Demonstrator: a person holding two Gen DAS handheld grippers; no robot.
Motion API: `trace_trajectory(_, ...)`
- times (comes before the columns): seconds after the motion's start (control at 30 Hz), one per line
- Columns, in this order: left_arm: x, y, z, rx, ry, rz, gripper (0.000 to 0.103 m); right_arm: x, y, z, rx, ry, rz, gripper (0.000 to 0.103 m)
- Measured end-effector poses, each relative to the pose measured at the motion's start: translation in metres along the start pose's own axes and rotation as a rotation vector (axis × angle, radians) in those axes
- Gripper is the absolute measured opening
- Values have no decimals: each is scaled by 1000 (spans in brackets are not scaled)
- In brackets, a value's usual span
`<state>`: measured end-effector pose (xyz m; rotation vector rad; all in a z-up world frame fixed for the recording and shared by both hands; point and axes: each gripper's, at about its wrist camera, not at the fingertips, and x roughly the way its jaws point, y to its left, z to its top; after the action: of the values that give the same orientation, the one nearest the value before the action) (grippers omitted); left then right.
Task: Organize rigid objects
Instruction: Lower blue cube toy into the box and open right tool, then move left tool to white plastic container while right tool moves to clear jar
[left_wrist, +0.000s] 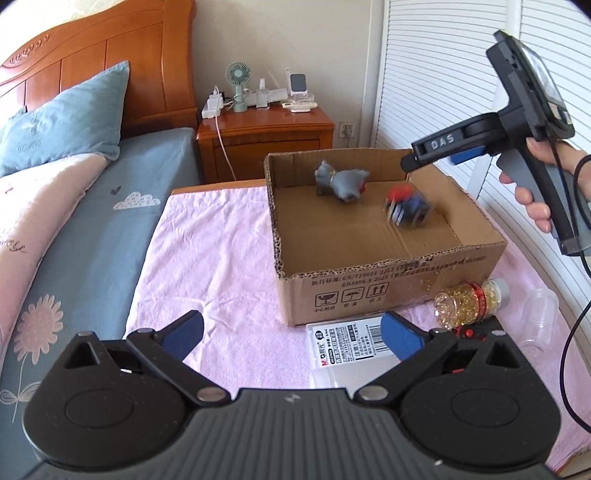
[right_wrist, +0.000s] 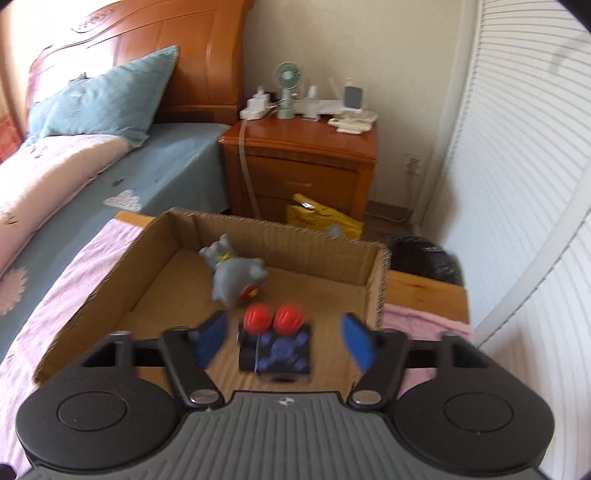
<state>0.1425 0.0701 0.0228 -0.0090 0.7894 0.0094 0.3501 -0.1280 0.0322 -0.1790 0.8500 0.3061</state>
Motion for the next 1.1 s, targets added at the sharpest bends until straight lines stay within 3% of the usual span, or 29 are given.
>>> trace_trajectory(0.13,-1,1,-4,-6,4,-1,101,-20,1,-10,3,-31,47,103)
trace_trajectory(0.6,-14,-11,-20,-13,5,7,101,-95,14,-79,-24,-49,72,103)
trace_trajectory(0.87,-16,-18,-28,4,0,-6,102,-98,-18,-130,-4,22,29,103)
trace_trajectory(1.1,-15,-24,-34,22,12,-14,102,-87,-51,-159,138,119,128,103)
